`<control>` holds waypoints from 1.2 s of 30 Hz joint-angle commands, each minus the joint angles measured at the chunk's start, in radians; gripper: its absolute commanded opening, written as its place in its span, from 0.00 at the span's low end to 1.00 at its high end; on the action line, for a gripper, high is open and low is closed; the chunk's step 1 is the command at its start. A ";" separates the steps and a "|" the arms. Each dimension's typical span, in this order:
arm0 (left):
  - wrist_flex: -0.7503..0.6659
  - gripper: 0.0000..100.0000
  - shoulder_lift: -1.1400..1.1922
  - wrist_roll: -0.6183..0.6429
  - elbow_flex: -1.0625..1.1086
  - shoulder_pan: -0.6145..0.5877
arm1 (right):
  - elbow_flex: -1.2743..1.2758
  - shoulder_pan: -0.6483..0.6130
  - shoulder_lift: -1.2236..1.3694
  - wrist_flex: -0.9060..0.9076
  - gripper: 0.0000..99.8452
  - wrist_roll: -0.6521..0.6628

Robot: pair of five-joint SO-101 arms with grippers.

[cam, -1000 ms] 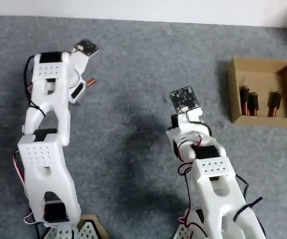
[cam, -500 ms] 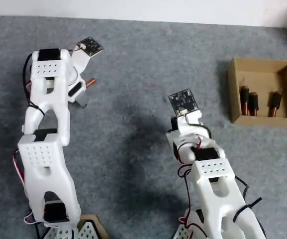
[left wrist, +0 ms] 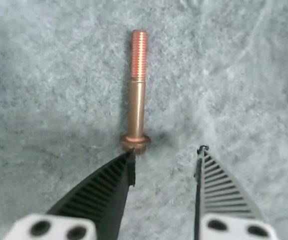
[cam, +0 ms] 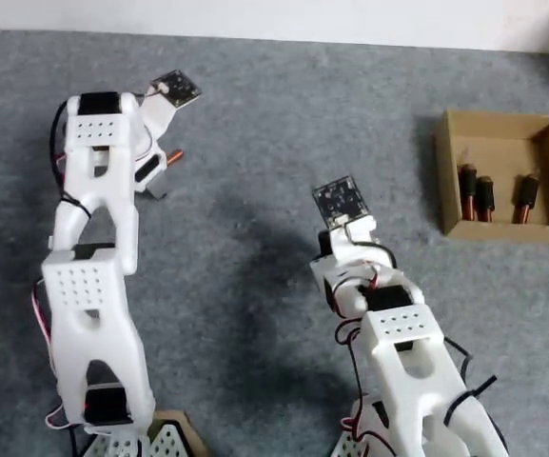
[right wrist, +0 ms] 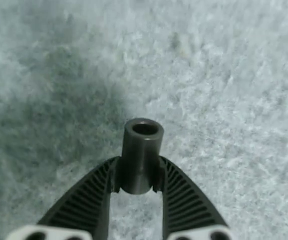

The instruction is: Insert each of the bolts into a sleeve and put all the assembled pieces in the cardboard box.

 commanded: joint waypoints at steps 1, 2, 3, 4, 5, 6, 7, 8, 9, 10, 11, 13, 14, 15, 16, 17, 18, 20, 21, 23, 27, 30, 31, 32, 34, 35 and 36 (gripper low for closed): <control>0.089 0.19 0.074 0.014 -0.213 0.018 | -0.008 -0.010 -0.030 -0.024 0.00 0.014; 0.120 0.19 0.110 0.014 -0.277 0.019 | -0.008 -0.010 -0.030 -0.024 0.00 0.014; 0.144 0.19 0.145 0.012 -0.340 0.021 | -0.008 -0.010 -0.030 -0.024 0.00 0.014; 0.161 0.19 0.182 0.011 -0.403 0.021 | -0.008 -0.010 -0.030 -0.024 0.00 0.014; 0.169 0.19 0.214 0.011 -0.456 0.021 | -0.008 -0.010 -0.030 -0.024 0.00 0.014; 0.175 0.19 0.243 0.011 -0.507 0.021 | -0.008 -0.010 -0.030 -0.024 0.00 0.014; 0.176 0.19 0.272 0.002 -0.550 0.021 | -0.007 -0.010 -0.030 -0.024 0.00 0.014; 0.176 0.19 0.295 -0.008 -0.582 0.021 | -0.007 -0.010 -0.030 -0.024 0.00 0.014; 0.176 0.19 0.315 -0.012 -0.602 0.021 | -0.007 -0.010 -0.030 -0.024 0.00 0.014; 0.173 0.19 0.332 -0.018 -0.611 0.021 | -0.007 -0.010 -0.030 -0.024 0.00 0.014; 0.172 0.19 0.344 -0.023 -0.613 0.021 | -0.007 -0.010 -0.030 -0.025 0.00 0.014; 0.169 0.19 0.361 -0.023 -0.613 0.021 | -0.007 -0.010 -0.030 -0.025 0.00 0.015; 0.169 0.19 0.367 -0.023 -0.611 0.021 | -0.007 -0.010 -0.030 -0.025 0.00 0.015; 0.169 0.19 0.377 -0.023 -0.611 0.021 | -0.007 -0.010 -0.030 -0.025 0.00 0.015; 0.169 0.19 0.386 -0.023 -0.611 0.019 | -0.007 -0.010 -0.030 -0.025 0.00 0.015; 0.169 0.19 0.395 -0.025 -0.611 0.018 | -0.007 -0.010 -0.030 -0.025 0.00 0.015; 0.167 0.19 0.406 -0.025 -0.611 0.015 | -0.007 -0.010 -0.030 -0.025 0.00 0.015; 0.167 0.19 0.423 -0.034 -0.611 0.010 | -0.007 -0.010 -0.030 -0.025 0.00 0.015; 0.167 0.19 0.433 -0.038 -0.611 0.007 | -0.007 -0.010 -0.030 -0.025 0.00 0.015; 0.170 0.19 0.450 -0.041 -0.611 0.002 | -0.007 -0.010 -0.030 -0.025 0.00 0.015; 0.175 0.16 0.461 -0.043 -0.611 -0.012 | -0.007 -0.010 -0.030 -0.025 0.00 0.015; 0.184 0.11 0.470 -0.043 -0.611 -0.018 | -0.004 -0.010 -0.030 -0.058 0.00 0.015; 0.190 0.10 0.473 -0.043 -0.611 -0.019 | -0.004 -0.010 -0.030 -0.059 0.00 0.015; 0.195 0.09 0.476 -0.044 -0.611 -0.019 | -0.004 -0.010 -0.030 -0.059 0.00 0.015; 0.199 0.09 0.484 -0.057 -0.611 -0.019 | -0.004 -0.010 -0.030 -0.059 0.00 0.015; 0.206 0.09 0.490 -0.063 -0.611 -0.019 | -0.004 -0.010 -0.030 -0.059 0.00 0.015; 0.212 0.09 0.496 -0.064 -0.611 -0.019 | -0.004 -0.010 -0.030 -0.059 0.00 0.015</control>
